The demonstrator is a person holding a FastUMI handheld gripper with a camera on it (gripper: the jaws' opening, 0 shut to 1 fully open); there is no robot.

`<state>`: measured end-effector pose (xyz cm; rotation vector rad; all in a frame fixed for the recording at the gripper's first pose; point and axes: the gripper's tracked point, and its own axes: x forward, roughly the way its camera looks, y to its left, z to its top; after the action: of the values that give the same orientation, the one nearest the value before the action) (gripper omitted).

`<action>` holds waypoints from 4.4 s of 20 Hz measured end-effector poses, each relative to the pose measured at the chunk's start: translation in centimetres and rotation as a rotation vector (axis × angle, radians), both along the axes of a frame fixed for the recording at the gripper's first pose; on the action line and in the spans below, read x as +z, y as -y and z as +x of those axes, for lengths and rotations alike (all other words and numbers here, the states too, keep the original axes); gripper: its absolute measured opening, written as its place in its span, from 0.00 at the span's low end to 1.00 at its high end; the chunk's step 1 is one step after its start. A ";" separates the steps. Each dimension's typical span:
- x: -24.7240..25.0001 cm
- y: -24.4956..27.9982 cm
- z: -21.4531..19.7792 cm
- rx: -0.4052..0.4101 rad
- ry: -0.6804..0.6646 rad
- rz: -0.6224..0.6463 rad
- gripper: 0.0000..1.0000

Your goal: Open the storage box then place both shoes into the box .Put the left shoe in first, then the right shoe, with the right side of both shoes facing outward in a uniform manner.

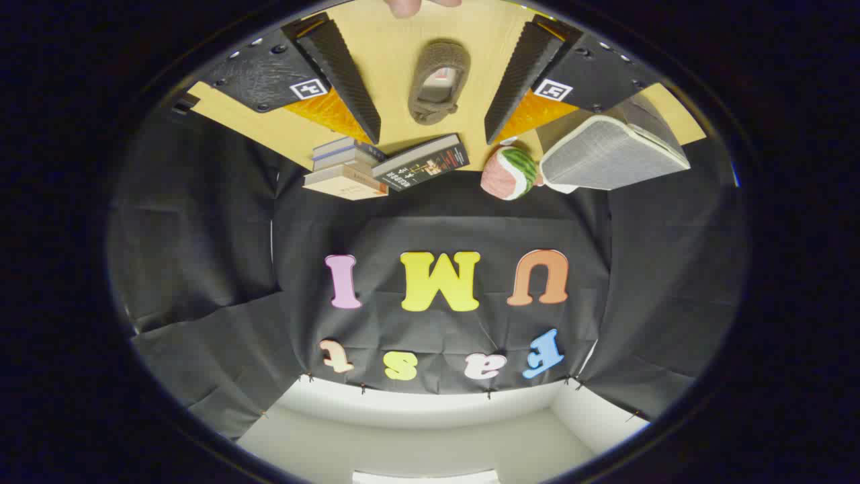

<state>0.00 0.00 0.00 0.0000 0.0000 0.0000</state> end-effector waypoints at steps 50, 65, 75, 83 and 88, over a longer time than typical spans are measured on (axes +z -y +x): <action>-5.8 -21.9 8.8 0.668 -0.362 0.611 0.95; -3.2 -21.9 10.0 0.720 -0.391 0.668 0.52; 7.0 -26.8 7.7 0.808 -0.234 0.496 0.15; 13.2 -39.3 5.6 0.878 -0.194 0.347 0.23; 11.2 -47.1 2.9 0.958 -0.156 0.143 0.53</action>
<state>2.91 47.15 11.22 0.1429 0.1557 0.9584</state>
